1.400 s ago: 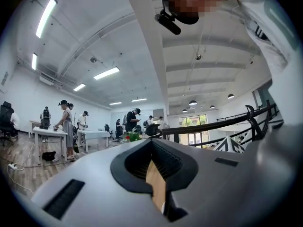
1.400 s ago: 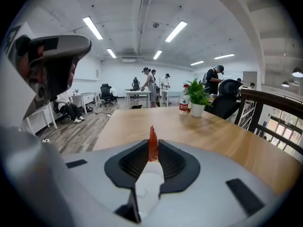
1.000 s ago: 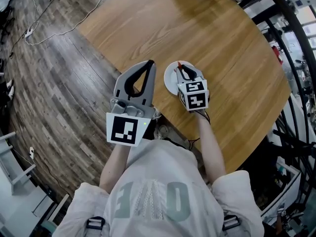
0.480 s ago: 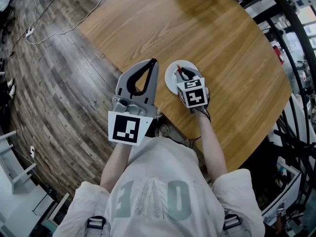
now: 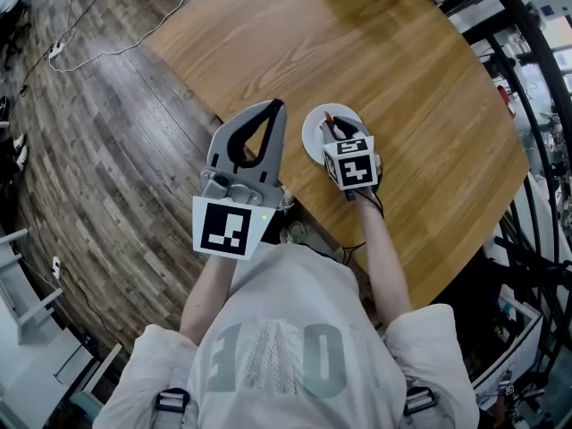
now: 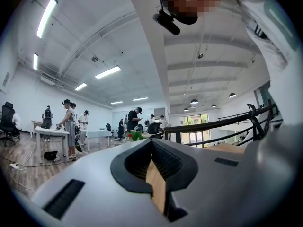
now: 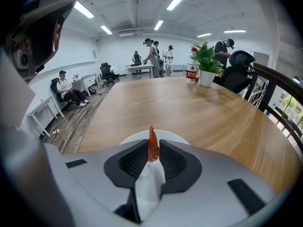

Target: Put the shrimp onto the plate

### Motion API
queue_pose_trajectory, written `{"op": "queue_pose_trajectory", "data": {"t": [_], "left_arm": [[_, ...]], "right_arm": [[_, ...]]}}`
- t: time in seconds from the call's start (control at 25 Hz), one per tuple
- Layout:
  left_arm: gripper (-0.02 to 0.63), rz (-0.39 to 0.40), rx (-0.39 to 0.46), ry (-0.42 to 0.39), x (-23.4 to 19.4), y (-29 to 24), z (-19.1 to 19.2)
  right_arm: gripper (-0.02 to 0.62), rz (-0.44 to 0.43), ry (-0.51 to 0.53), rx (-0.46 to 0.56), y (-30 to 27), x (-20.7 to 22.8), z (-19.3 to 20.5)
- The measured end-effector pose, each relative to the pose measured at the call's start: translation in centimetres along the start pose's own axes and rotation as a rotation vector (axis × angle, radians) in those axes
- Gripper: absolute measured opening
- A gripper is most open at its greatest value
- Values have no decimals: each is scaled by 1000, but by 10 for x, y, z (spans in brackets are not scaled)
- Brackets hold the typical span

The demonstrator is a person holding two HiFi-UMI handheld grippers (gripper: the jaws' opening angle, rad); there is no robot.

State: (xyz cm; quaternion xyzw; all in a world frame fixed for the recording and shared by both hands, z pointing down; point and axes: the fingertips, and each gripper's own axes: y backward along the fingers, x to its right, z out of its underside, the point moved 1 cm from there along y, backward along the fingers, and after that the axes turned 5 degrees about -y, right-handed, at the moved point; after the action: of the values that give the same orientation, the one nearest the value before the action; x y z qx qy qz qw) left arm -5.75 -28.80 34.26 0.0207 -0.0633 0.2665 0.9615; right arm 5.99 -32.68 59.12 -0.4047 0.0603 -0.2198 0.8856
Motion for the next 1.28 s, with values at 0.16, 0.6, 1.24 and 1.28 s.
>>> {"op": "queue_pose_trajectory", "data": {"t": [0.16,0.6,1.24,1.28], "left_arm": [[8,5,9,-6,1,1,-4],[6,21,41,-10,-1,5,-13],[8,90,204,-57,13,8,-103],[8,97,211,-66,15,8,-108]], "right_arm": [[74,-11,3,-10,0,-3,-1],[86,22,-22,148,32,-6,-51],[35,186,21,921,264,-34,-207],[35,187,17,956,277,-36,-207]]}}
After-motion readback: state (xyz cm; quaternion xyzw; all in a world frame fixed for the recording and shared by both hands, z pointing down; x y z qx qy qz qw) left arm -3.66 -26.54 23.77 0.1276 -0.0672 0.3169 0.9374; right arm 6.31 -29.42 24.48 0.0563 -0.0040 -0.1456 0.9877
